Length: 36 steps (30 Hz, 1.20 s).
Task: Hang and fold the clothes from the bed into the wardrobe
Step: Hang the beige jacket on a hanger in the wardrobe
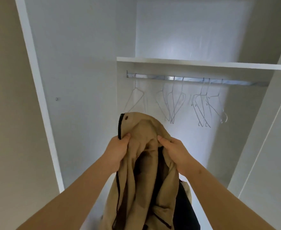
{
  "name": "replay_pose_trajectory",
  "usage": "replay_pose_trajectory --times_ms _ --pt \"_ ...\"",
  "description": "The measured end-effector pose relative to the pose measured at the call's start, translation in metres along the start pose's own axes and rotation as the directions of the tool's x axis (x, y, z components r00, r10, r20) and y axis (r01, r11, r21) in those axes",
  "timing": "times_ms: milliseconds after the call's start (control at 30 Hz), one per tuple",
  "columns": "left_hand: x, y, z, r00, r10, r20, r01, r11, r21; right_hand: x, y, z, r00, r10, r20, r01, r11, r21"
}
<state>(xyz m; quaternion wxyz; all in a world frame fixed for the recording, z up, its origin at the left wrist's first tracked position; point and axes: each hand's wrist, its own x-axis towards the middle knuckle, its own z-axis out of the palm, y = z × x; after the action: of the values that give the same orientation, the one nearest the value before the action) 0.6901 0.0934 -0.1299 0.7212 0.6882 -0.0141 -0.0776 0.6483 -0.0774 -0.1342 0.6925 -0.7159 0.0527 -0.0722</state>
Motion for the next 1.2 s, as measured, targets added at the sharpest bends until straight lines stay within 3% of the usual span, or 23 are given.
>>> replay_pose_trajectory --times_ms 67,267,367,500,900,1100,1200 --pt "0.029 0.008 -0.002 0.988 -0.079 -0.130 0.060 0.987 -0.147 0.039 0.005 -0.007 1.000 0.007 -0.006 -0.008 0.999 -0.053" --pt "0.098 0.041 0.018 0.928 -0.209 -0.309 0.049 0.890 -0.454 0.135 0.011 -0.013 0.965 0.072 0.251 0.035 0.917 -0.398" --pt "0.121 0.052 0.021 0.917 -0.195 -0.348 -0.028 0.838 -0.544 0.174 0.014 -0.017 0.920 0.134 0.369 0.041 0.902 -0.429" --pt "0.138 0.060 0.017 0.931 -0.153 -0.332 -0.108 0.753 -0.649 0.213 0.011 -0.013 0.832 0.300 0.467 -0.080 0.897 -0.434" --pt "0.209 0.076 0.006 0.919 -0.046 -0.392 -0.225 0.755 -0.616 0.313 -0.011 0.035 0.950 0.138 0.281 -0.059 0.960 -0.273" --pt "0.243 0.081 -0.003 0.917 -0.038 -0.397 -0.256 0.709 -0.657 0.375 -0.013 0.083 0.963 0.204 0.175 -0.168 0.965 -0.199" --pt "0.253 0.076 -0.004 0.918 -0.036 -0.395 -0.262 0.693 -0.671 0.401 -0.003 0.100 0.936 0.309 0.170 -0.297 0.950 -0.092"
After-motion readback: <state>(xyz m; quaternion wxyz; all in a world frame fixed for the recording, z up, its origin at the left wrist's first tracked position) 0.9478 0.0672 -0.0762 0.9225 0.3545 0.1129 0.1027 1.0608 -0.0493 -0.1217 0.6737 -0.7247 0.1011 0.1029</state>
